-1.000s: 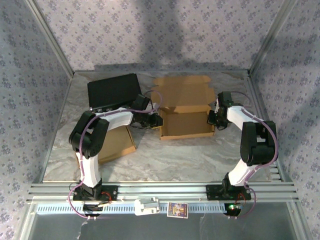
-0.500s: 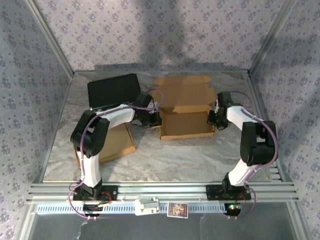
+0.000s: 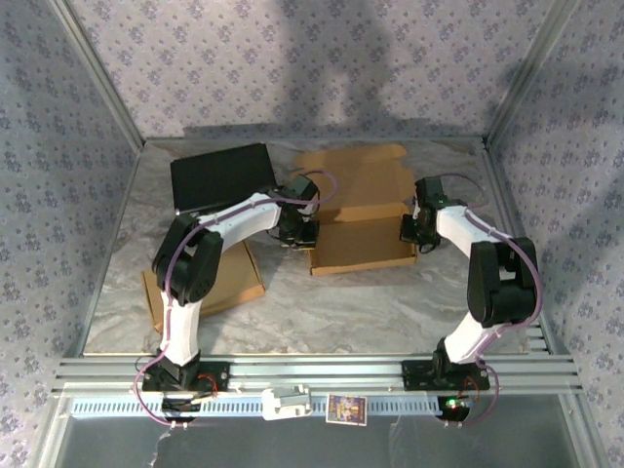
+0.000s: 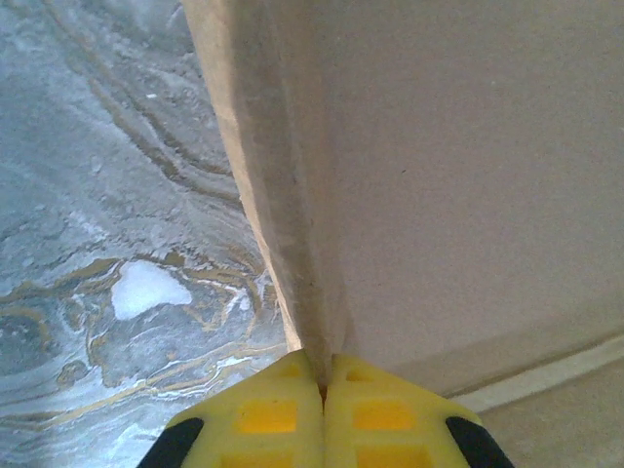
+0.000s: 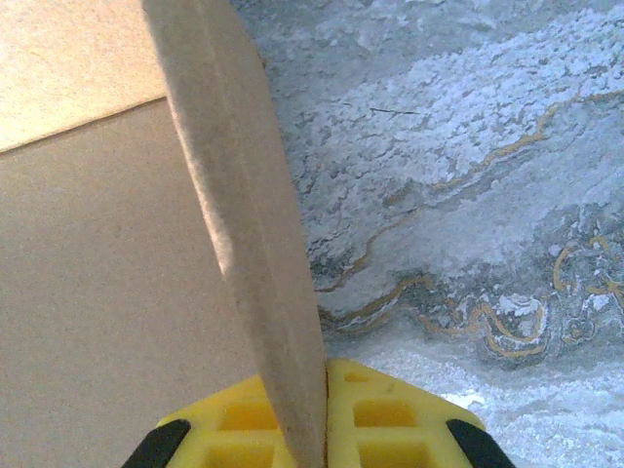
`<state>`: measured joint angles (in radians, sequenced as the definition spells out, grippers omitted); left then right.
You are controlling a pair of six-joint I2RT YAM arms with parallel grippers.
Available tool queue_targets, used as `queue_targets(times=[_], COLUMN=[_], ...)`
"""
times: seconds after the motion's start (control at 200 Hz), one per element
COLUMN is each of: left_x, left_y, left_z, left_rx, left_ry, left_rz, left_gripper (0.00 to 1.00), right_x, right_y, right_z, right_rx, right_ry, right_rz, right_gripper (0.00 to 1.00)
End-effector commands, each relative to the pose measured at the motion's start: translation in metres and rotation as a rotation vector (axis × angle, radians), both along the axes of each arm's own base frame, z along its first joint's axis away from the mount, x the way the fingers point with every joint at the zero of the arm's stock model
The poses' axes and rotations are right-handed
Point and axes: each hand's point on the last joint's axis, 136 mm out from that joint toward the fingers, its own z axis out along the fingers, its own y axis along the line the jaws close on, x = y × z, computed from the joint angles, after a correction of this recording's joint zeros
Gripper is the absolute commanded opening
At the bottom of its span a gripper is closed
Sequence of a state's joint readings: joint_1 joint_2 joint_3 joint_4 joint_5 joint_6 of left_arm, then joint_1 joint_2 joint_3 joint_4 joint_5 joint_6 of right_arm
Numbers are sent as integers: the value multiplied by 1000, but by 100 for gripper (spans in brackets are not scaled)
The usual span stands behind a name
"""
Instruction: Fold the paper box
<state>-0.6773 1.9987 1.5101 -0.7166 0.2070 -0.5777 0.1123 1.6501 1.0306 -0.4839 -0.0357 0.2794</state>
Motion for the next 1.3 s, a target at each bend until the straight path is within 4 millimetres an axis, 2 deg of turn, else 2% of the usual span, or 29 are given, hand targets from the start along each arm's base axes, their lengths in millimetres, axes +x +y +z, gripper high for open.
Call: queue_targets(times=[0.0, 0.295, 0.51, 0.55, 0.66, 0.75, 0.82, 1.104, 1.294], left_x=[-27, -21, -8, 0, 3, 4, -4, -5, -10], left_y=[22, 21, 4, -3, -5, 0, 13, 19, 24], left_z=[-28, -25, -19, -15, -16, -19, -25, -18, -24], left_rx=[174, 199, -11, -57, -84, -36, 58, 171, 254], left_ry=[110, 89, 69, 39, 51, 55, 109, 84, 92], left_rz=[-5, 20, 49, 41, 28, 26, 30, 31, 32], left_gripper=[0, 0, 0, 0, 0, 0, 0, 0, 0], right_x=[12, 9, 6, 6, 6, 6, 7, 8, 10], right_y=[14, 17, 19, 20, 19, 20, 19, 21, 22], right_z=[26, 27, 23, 23, 23, 24, 25, 24, 27], right_rx=[34, 28, 38, 41, 44, 44, 41, 34, 30], right_ry=[-71, -75, -66, -64, -65, -64, -65, -70, -78], right_rz=[27, 49, 60, 63, 64, 66, 64, 69, 75], right_gripper=[0, 0, 0, 0, 0, 0, 0, 0, 0])
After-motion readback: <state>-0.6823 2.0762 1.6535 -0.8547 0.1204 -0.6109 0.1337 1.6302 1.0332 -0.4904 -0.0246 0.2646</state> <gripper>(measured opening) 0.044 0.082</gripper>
